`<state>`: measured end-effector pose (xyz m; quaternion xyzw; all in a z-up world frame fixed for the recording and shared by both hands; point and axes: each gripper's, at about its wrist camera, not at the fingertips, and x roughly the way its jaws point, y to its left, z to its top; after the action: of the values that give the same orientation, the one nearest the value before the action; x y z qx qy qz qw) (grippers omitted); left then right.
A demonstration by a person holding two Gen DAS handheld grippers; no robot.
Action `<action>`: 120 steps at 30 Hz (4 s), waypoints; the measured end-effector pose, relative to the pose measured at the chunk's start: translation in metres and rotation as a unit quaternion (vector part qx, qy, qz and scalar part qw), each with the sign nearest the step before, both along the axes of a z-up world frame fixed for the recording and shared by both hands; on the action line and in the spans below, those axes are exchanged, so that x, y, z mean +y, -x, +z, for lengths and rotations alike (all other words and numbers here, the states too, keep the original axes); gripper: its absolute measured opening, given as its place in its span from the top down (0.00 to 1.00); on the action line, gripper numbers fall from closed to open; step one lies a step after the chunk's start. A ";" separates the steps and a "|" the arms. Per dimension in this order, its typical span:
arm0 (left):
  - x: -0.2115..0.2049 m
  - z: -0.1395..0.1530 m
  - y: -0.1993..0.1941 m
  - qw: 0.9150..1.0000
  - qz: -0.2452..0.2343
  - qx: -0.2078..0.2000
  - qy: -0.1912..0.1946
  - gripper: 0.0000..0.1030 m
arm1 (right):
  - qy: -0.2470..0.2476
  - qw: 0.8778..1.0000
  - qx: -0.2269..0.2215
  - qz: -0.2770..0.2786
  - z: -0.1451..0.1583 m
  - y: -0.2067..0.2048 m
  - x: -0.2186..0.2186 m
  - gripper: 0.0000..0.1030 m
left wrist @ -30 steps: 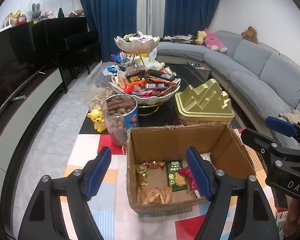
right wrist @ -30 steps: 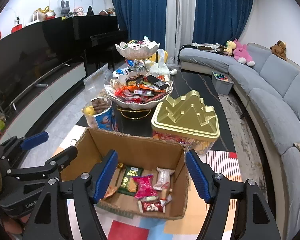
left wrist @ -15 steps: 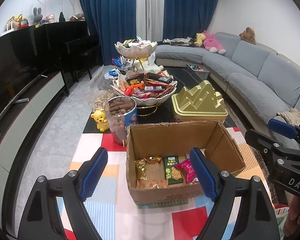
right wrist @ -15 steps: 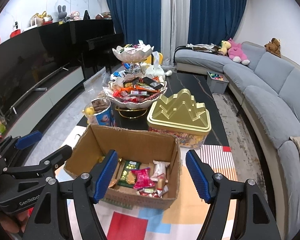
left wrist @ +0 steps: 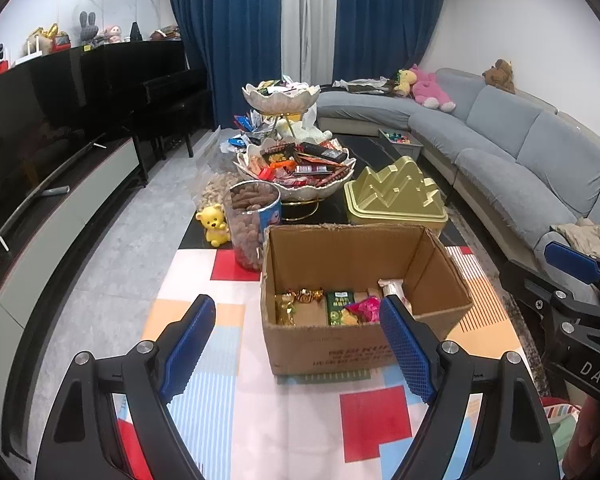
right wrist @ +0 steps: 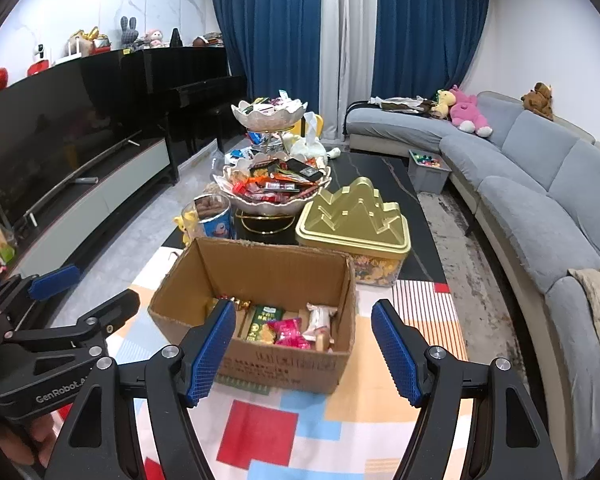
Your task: Organize snacks
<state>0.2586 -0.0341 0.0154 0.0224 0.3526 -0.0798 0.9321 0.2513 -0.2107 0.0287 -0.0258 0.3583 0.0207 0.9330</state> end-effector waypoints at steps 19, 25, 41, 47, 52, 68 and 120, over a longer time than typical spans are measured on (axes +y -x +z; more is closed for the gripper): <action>-0.005 -0.006 0.077 1.000 -0.019 0.006 -0.010 0.14 | -0.003 1.000 0.006 -0.022 -0.002 0.077 -0.014 0.31; -0.002 -0.014 0.101 1.000 -0.016 0.011 -0.008 0.12 | 0.002 1.000 0.009 -0.025 -0.008 0.100 -0.013 0.31; 0.005 -0.030 0.160 1.000 -0.006 0.000 -0.015 0.01 | 0.000 0.999 0.002 -0.037 -0.022 0.158 -0.014 0.21; 0.010 -0.029 0.181 1.000 0.007 -0.007 -0.005 0.01 | -0.005 0.999 -0.012 -0.045 -0.016 0.176 -0.016 0.21; 0.012 -0.029 0.204 1.000 0.012 -0.012 0.004 0.01 | -0.018 0.998 -0.016 -0.056 -0.014 0.197 -0.019 0.21; 0.021 -0.021 0.244 0.999 0.025 -0.041 0.006 0.01 | -0.013 0.998 -0.027 -0.048 -0.008 0.239 -0.012 0.21; 0.024 -0.004 0.267 0.998 0.023 -0.065 0.014 0.01 | -0.016 0.997 -0.055 -0.047 0.006 0.264 -0.011 0.21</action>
<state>-0.0089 -0.0099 0.0113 0.0065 0.2904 -0.0619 0.9549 -0.0127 -0.2221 0.0344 0.0052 0.3071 -0.0185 0.9515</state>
